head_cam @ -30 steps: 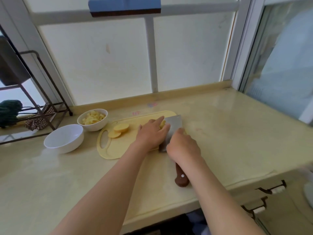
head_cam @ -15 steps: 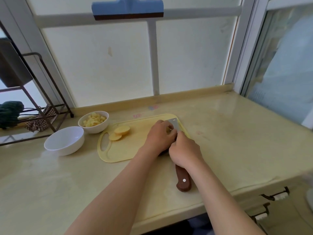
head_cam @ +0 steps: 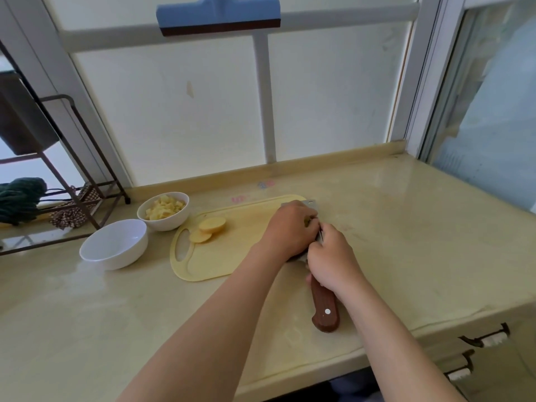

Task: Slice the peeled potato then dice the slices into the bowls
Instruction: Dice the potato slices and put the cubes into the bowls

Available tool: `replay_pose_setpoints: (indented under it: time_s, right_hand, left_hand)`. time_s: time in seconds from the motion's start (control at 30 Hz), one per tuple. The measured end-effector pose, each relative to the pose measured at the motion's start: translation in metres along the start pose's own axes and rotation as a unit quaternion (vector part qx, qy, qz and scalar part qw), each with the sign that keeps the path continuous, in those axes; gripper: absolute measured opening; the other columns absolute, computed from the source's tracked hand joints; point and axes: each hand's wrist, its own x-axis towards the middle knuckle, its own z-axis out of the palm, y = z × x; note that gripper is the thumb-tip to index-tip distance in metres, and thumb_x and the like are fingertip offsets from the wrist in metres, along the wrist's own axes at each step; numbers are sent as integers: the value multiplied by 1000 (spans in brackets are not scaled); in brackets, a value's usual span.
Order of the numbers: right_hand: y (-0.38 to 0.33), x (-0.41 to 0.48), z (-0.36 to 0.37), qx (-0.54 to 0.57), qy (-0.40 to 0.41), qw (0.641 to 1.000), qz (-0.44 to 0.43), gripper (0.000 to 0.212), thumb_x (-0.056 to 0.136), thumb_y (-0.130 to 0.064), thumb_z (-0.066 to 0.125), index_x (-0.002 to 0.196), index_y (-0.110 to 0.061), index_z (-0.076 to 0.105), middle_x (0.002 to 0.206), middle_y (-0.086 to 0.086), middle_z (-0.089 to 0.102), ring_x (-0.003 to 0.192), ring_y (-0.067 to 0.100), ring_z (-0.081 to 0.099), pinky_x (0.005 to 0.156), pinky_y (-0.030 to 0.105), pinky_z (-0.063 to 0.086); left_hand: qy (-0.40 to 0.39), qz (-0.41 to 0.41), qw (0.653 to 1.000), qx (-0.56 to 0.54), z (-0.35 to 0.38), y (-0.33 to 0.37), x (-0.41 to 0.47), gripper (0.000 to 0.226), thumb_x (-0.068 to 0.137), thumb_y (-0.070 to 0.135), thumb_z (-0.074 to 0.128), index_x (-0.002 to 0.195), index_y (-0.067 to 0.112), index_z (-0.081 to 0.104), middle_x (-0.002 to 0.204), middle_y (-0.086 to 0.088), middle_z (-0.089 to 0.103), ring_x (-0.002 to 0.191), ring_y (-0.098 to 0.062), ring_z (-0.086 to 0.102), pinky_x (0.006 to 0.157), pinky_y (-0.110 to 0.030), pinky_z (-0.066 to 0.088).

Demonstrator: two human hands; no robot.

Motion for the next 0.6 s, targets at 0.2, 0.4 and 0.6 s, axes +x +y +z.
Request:
replay_pose_setpoints:
  time_s: [0.2, 0.4, 0.6]
  right_hand:
    - [-18, 7, 12, 11, -10, 1000, -25, 56, 93, -8, 33, 145, -27, 46, 96, 11, 67, 54, 20, 69, 48, 24, 47]
    - [-59, 9, 48, 51, -57, 995, -58, 41, 95, -5, 32, 120, -34, 47, 93, 7, 63, 43, 14, 64, 44, 24, 47]
    - [-102, 22, 99, 48, -106, 990, -81, 44, 91, -3, 30, 122, -24, 53, 96, 11, 62, 45, 16, 65, 41, 22, 44]
  left_hand:
    - [17, -1, 1000, 19, -23, -8, 3, 22, 89, 23, 55, 91, 12, 74, 106, -4, 63, 92, -23, 59, 80, -36, 49]
    - [34, -19, 997, 66, -77, -41, 4, 23, 88, 24, 54, 93, 14, 75, 105, -2, 64, 91, -21, 59, 78, -37, 51]
    - [63, -69, 993, 75, -127, -90, -2, 25, 87, 21, 53, 87, 4, 71, 95, -9, 67, 86, -25, 61, 77, -43, 52]
